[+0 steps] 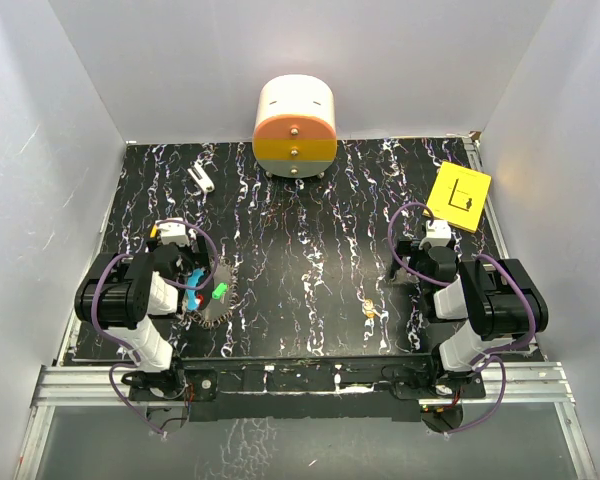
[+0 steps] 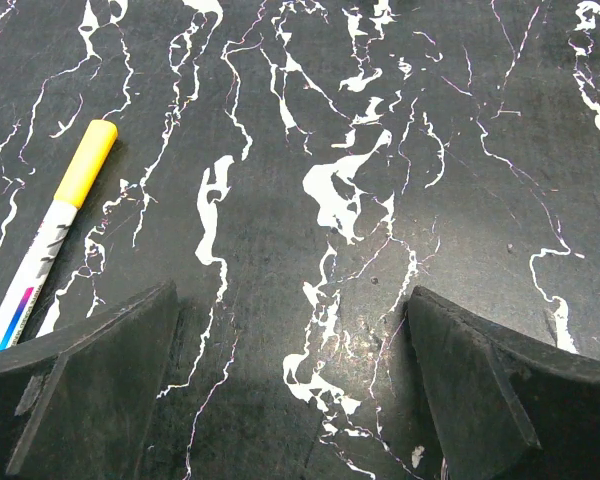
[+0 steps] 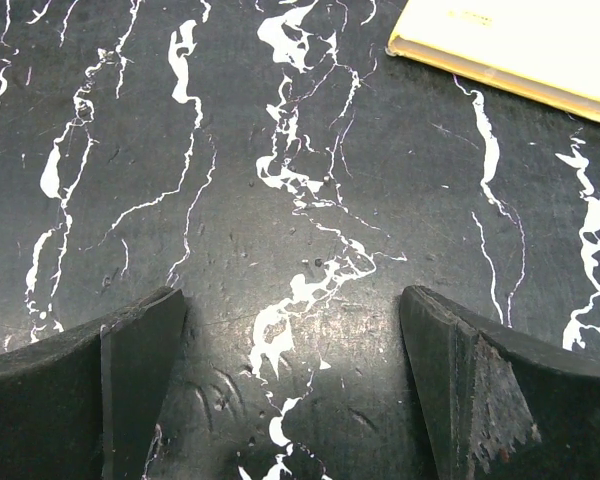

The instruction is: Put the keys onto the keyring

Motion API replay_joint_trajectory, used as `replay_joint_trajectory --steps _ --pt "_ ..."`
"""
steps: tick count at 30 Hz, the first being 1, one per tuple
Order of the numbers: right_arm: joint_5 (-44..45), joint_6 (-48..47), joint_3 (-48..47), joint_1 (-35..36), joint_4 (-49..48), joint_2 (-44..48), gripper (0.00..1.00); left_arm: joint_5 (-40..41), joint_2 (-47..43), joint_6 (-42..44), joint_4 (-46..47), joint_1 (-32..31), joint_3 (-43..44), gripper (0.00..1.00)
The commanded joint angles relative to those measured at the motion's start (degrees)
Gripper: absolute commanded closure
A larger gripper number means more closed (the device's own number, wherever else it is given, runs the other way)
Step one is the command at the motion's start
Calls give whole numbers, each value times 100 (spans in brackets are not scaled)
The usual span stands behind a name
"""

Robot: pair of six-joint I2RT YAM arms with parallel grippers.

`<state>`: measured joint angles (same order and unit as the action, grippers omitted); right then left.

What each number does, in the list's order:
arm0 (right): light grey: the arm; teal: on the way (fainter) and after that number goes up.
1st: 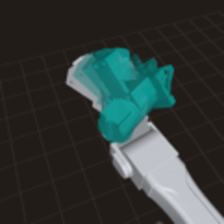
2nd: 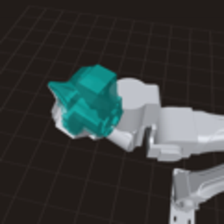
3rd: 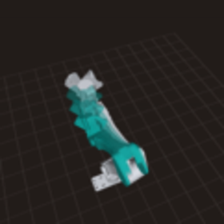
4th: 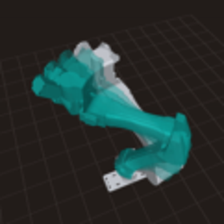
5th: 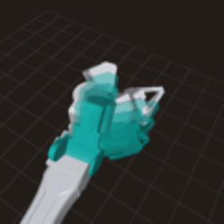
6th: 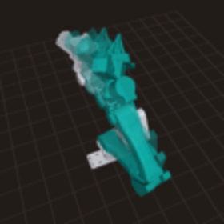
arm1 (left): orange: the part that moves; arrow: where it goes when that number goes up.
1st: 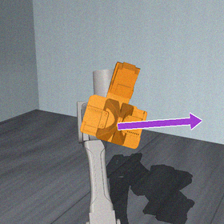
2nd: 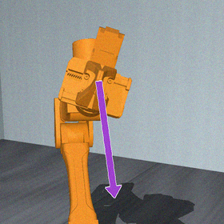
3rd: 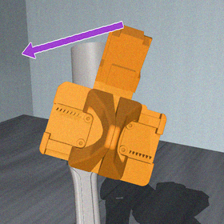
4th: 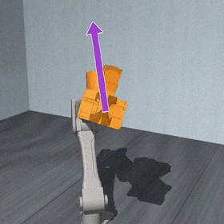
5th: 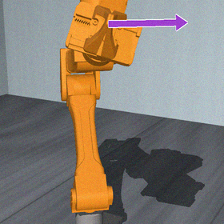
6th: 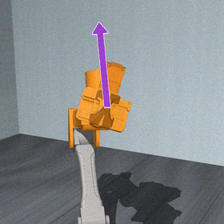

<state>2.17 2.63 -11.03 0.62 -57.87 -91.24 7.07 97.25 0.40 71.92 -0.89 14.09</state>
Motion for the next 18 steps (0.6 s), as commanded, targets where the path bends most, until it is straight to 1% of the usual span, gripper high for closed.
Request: replay_joint_trajectory --steps 1,11,13,15,18 --pt "-232 -91 -101 -16 -534 8 2 -31 -52 -28 96 8 23 3" --pt "-385 -129 -146 -22 -762 8 2 -54 -81 -39 123 11 37 4" --pt "-410 -136 -153 -23 -804 10 1 -188 -117 15 74 13 59 4" --pt "-428 -146 -161 -25 -846 11 2 -304 -298 67 -319 13 178 4" --pt "-483 -141 -204 -33 -853 3 2 -467 -640 88 -1443 19 680 3"
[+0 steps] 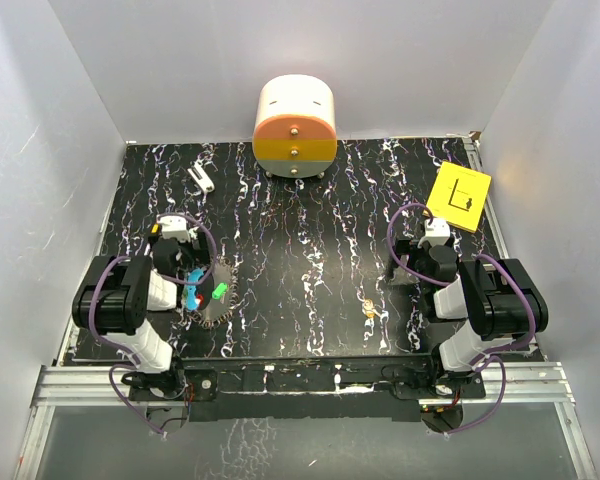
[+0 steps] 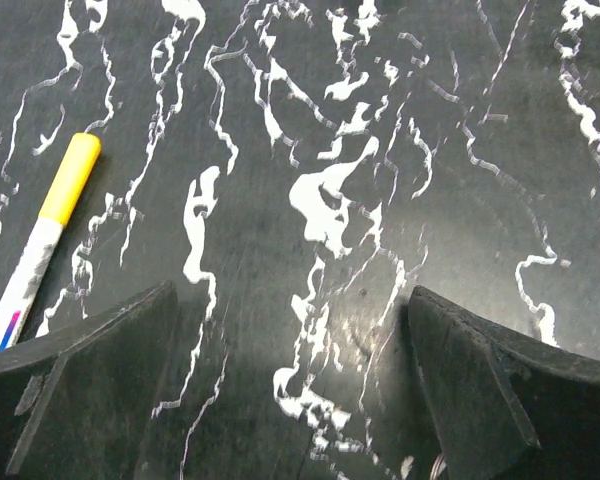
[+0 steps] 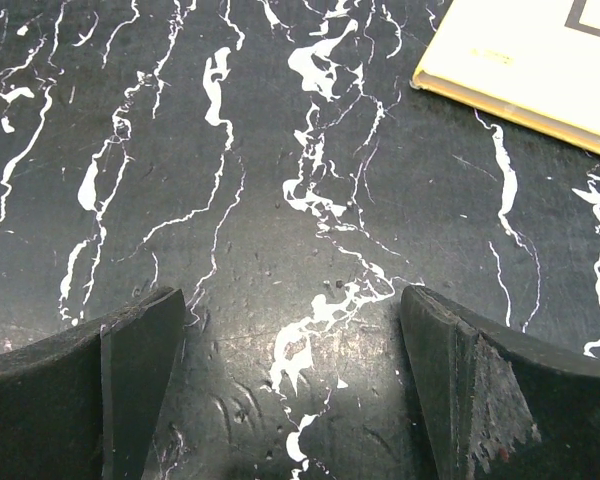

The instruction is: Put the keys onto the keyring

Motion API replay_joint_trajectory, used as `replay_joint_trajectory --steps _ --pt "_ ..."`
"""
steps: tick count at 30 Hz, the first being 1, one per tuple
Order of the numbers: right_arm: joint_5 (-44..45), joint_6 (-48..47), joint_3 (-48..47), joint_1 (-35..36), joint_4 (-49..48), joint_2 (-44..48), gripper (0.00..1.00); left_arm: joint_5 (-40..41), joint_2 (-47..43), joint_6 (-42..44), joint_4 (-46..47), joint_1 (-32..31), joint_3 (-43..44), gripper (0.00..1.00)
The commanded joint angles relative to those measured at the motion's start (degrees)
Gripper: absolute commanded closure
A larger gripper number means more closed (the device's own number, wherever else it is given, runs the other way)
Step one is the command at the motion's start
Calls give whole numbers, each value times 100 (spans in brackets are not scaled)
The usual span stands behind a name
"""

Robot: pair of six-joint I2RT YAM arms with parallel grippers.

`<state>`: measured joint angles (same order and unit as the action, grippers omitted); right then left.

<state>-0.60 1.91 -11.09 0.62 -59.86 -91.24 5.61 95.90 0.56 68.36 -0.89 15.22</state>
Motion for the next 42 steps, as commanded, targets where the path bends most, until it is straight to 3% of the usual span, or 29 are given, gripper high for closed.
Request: replay_joint_trajectory --steps 1,4,7,11,15,22,27,33,42 --pt "-218 -71 -204 -34 -669 7 2 -443 -600 126 -1428 16 737 3" --pt "-236 -86 -202 -36 -748 17 1 -1022 -1012 528 -2164 21 1141 3" --pt "-259 -91 -222 -38 -803 16 1 -2110 -1612 1313 -3190 18 1500 3" --pt "-269 -97 -237 -41 -863 8 2 -3492 -1997 2613 -5670 22 2431 9" --pt "-278 -103 -251 -44 -914 5 2 -4795 -2464 4151 -7656 23 2768 12" --pt "-285 -103 -253 -45 -914 4 4 -5369 -2778 7000 -10229 16 2830 17" --pt "-286 -104 -257 -45 -914 2 8 -5342 -2437 6353 -9697 14 2912 20" --pt "-284 -104 -255 -45 -915 3 9 -4751 -2008 5060 -8014 11 2945 21" --pt "-289 -103 -253 -45 -922 8 10 -4668 -1584 4611 -8003 16 3161 29"
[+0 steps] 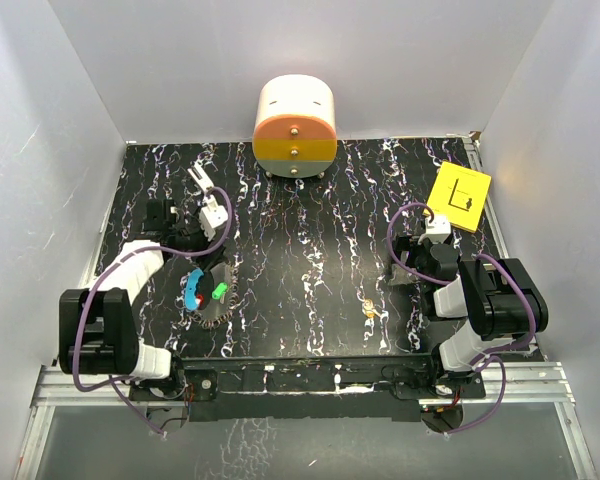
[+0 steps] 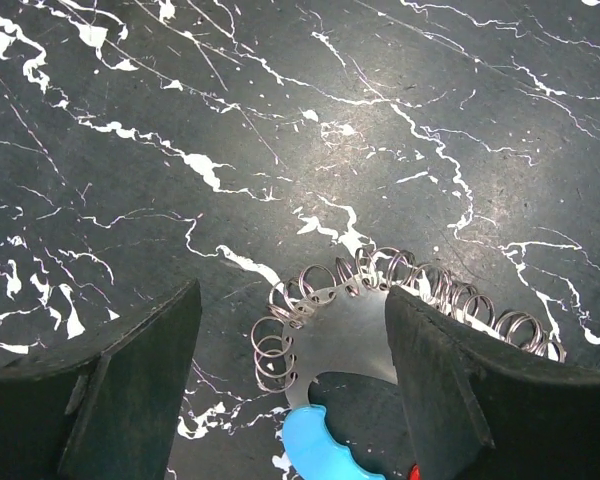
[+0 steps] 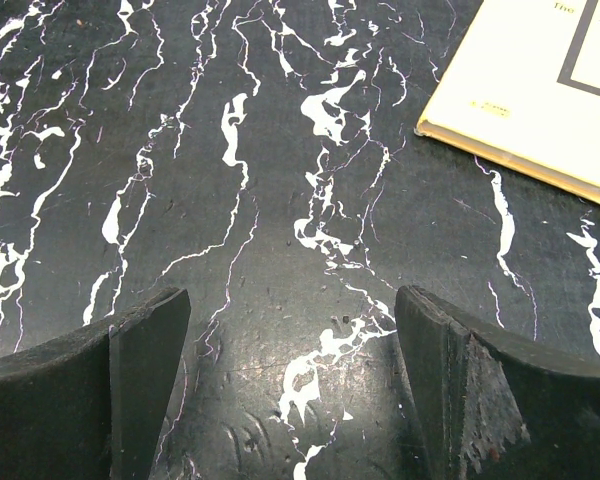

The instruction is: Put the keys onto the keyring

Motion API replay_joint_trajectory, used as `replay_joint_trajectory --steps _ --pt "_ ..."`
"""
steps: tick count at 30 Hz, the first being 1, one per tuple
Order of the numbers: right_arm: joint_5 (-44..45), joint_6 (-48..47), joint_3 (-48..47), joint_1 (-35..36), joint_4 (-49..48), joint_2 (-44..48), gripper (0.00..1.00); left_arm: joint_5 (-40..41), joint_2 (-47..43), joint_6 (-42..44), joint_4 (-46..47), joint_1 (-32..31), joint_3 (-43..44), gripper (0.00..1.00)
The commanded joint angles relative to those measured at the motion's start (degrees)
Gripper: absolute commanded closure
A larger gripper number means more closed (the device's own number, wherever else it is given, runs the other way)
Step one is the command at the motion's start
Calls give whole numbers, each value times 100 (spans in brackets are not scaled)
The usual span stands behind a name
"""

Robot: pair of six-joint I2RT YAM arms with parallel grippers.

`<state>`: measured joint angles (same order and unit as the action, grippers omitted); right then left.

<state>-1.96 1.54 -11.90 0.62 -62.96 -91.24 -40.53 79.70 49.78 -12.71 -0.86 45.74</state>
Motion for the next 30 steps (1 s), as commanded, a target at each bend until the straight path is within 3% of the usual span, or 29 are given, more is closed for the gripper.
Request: replay_joint_trajectory --steps 1,14,21,30 --pt "-156 -68 -172 -45 -612 8 10 -14 37 -376 159 16 84 30" --pt "-145 -66 -172 -45 -615 9 11 -718 597 -340 -351 -29 222 39" --pt "-151 -78 -172 -45 -615 2 12 -620 1068 -199 -705 -179 462 46" --pt "-147 -75 -172 -45 -617 2 12 -387 1235 -259 -623 -195 756 47"
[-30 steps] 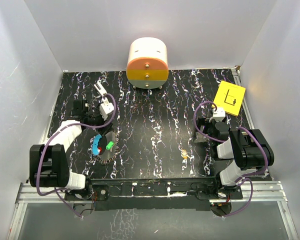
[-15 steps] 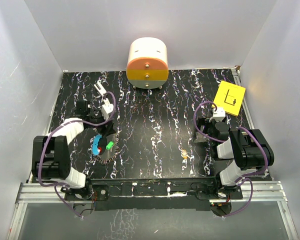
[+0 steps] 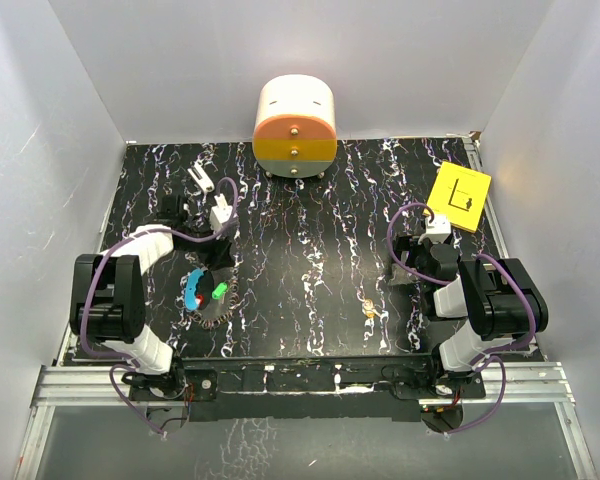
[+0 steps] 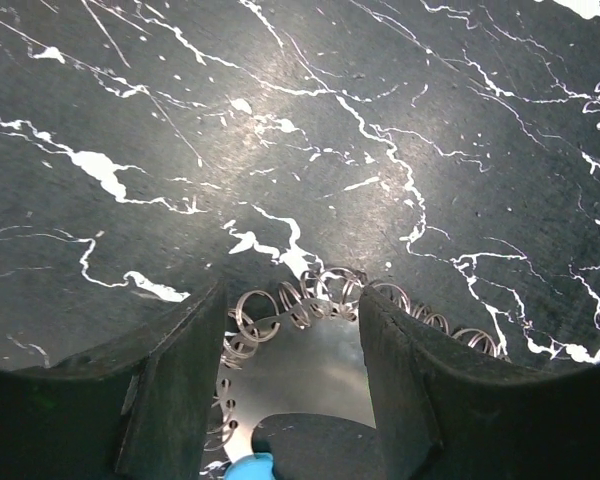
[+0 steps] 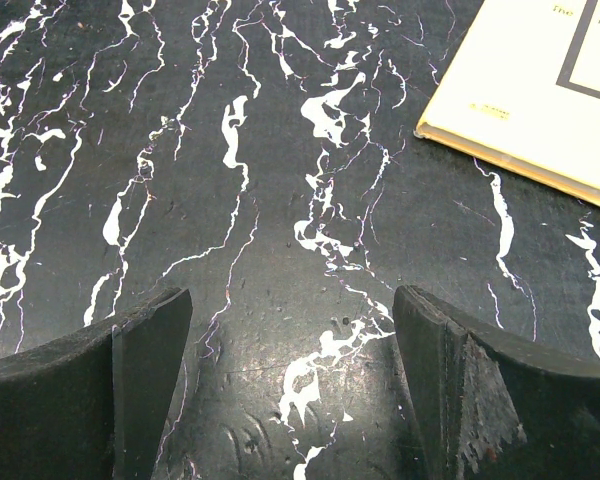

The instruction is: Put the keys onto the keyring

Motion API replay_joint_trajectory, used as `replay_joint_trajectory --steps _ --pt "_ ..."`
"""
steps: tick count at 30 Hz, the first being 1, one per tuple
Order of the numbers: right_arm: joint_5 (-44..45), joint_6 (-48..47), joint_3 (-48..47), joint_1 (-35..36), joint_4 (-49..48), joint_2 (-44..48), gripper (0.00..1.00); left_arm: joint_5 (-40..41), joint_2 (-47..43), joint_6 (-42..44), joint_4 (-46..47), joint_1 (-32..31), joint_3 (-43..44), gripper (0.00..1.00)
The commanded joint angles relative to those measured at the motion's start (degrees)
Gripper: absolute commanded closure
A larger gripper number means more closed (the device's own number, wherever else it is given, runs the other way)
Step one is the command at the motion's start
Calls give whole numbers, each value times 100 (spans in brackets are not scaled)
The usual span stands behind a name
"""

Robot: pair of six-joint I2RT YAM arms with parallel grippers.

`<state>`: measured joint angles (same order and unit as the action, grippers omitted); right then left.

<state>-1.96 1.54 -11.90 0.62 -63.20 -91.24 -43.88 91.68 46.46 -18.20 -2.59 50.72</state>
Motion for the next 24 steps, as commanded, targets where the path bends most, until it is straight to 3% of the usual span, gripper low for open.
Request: replay_joint_trajectory --steps 1,14,24 --pt "-147 -75 -172 -45 -597 2 12 -29 57 66 -97 -23 296 47" --pt "-152 -75 -173 -45 -597 4 12 -132 145 200 -506 -98 404 73" --pt "-146 -75 -177 -45 -598 9 12 80 163 239 -483 -253 336 73"
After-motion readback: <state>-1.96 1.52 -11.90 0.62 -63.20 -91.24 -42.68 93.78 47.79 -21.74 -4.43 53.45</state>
